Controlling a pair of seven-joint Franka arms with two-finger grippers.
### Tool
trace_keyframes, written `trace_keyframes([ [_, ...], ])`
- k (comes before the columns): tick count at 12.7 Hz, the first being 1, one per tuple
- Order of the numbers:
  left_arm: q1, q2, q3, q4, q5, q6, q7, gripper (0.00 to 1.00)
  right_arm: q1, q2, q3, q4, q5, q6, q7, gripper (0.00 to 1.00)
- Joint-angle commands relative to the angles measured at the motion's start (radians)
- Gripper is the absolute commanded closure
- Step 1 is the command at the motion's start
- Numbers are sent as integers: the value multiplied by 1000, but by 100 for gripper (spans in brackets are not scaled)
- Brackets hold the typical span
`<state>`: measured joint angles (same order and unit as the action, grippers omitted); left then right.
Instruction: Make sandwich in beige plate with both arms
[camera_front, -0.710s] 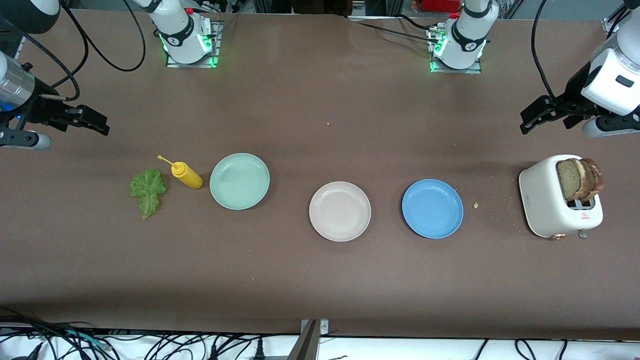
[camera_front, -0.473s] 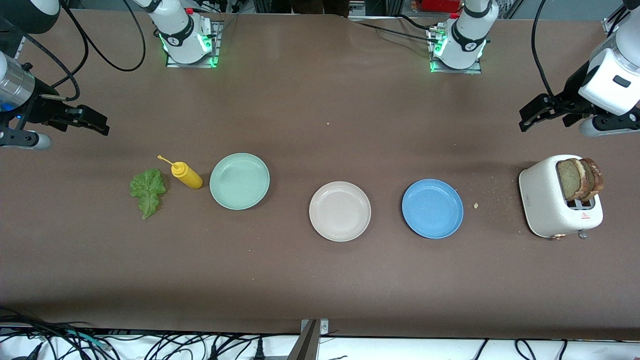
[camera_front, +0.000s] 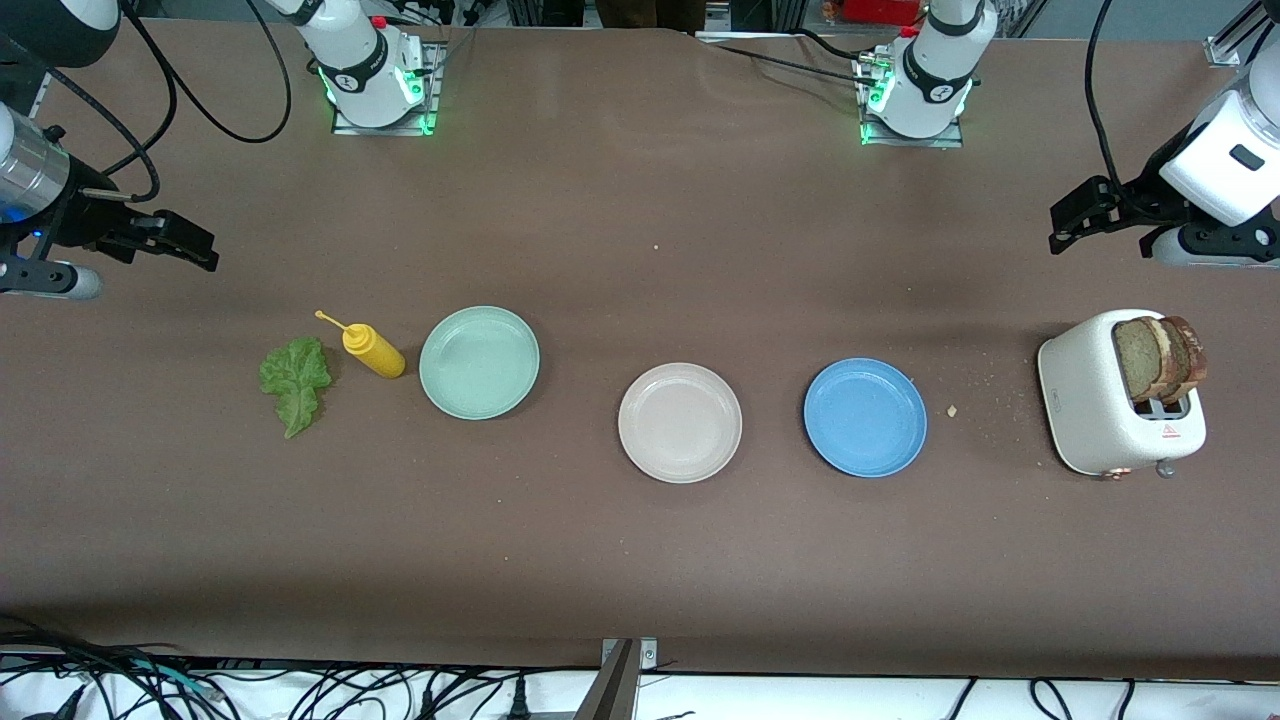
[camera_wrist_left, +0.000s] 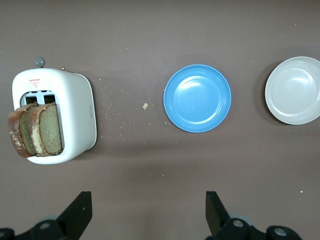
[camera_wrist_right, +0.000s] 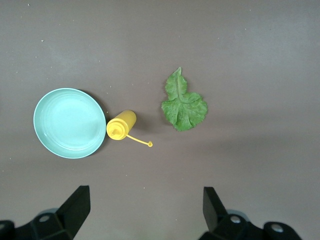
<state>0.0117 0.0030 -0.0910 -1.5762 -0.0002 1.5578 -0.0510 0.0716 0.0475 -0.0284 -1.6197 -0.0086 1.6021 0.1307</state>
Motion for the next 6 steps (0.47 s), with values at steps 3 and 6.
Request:
trace_keyframes([
  [3, 2, -4, -3, 8, 15, -15, 20, 0, 1, -6, -2, -2, 4, 7, -17, 0],
  [6, 1, -4, -7, 15, 17, -15, 20, 0, 1, -6, -2, -2, 4, 9, -17, 0],
])
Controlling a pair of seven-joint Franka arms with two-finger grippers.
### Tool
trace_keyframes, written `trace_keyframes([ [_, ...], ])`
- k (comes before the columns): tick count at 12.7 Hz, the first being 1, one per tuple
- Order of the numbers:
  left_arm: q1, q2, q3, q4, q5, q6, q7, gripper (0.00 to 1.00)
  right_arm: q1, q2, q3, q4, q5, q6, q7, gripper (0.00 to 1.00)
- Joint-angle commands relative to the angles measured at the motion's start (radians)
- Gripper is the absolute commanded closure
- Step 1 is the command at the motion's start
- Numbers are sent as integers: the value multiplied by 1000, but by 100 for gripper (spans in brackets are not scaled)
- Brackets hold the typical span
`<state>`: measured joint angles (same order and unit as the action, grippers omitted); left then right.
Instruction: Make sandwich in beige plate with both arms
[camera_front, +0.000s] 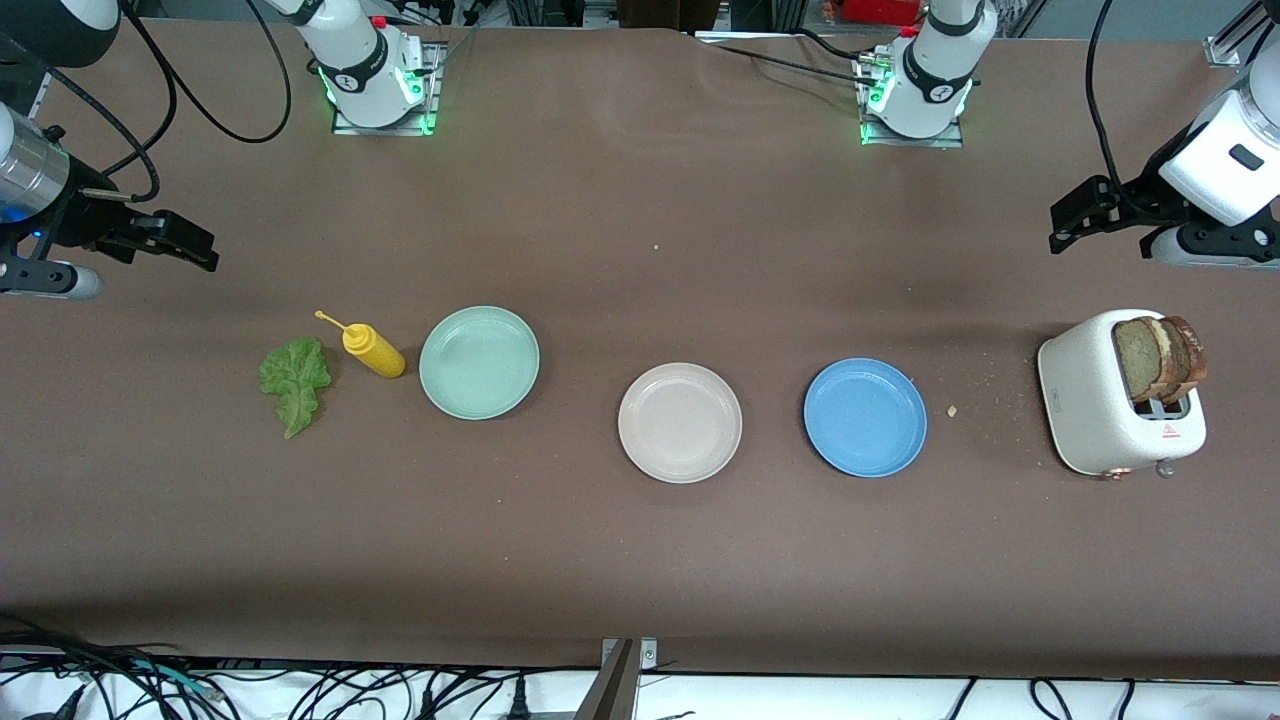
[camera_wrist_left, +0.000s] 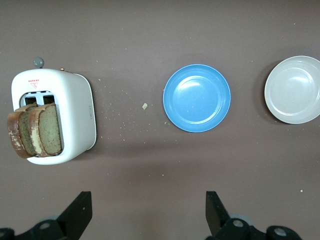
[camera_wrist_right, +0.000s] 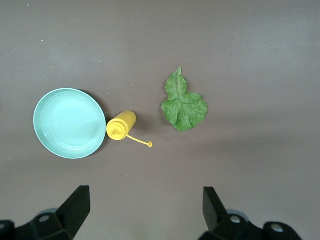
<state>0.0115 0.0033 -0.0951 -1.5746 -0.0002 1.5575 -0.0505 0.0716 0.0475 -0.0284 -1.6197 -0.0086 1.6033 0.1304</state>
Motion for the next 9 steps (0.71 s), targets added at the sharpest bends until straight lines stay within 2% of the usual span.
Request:
trace_keyframes([
  [1, 1, -5, -3, 13, 16, -14, 20, 0, 2, -5, -2, -2, 4, 9, -17, 0],
  [9, -4, 14, -3, 16, 17, -8, 18, 0, 0, -5, -2, -3, 4, 9, -18, 0],
])
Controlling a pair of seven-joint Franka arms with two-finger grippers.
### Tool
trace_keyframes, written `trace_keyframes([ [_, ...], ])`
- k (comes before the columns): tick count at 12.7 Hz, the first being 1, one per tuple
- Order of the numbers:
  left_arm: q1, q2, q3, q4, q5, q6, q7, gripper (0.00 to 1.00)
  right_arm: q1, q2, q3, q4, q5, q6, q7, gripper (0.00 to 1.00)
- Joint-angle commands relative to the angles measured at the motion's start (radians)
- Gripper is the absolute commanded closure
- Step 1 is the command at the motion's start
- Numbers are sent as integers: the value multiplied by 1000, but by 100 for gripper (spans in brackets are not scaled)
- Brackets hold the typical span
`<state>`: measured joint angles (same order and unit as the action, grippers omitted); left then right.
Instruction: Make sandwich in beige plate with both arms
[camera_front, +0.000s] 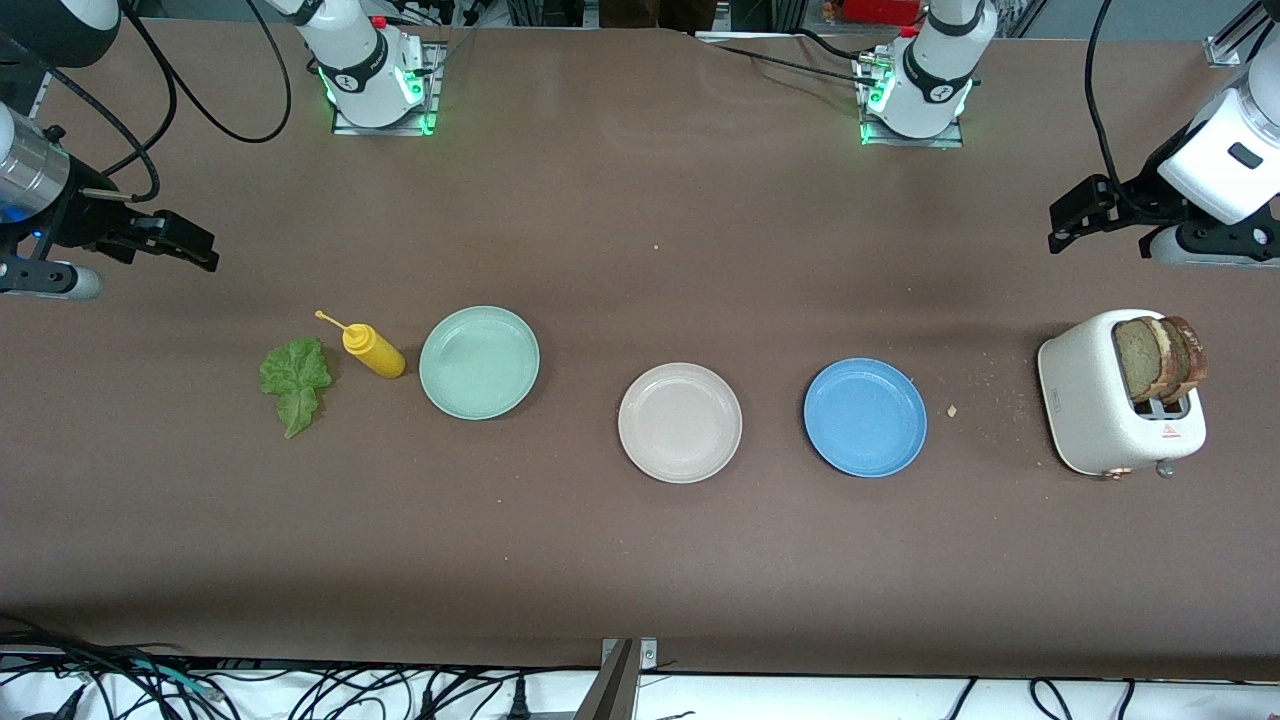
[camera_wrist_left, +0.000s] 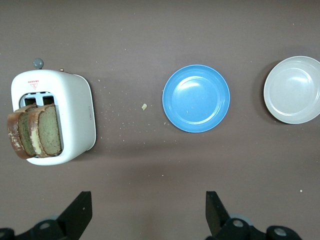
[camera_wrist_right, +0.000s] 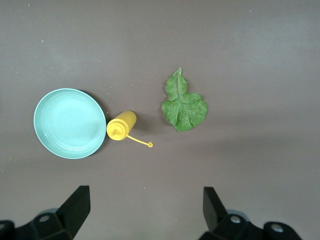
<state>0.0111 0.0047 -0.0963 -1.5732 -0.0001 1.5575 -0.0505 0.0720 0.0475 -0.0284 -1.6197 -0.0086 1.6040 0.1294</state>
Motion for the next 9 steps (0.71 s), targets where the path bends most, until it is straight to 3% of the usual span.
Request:
trace_keyframes([
  [1, -3, 12, -3, 15, 17, -8, 18, 0, 2, -3, -2, -3, 4, 10, -16, 0],
  [9, -11, 14, -5, 15, 20, -7, 23, 0, 2, -3, -1, -3, 7, 17, -17, 0],
])
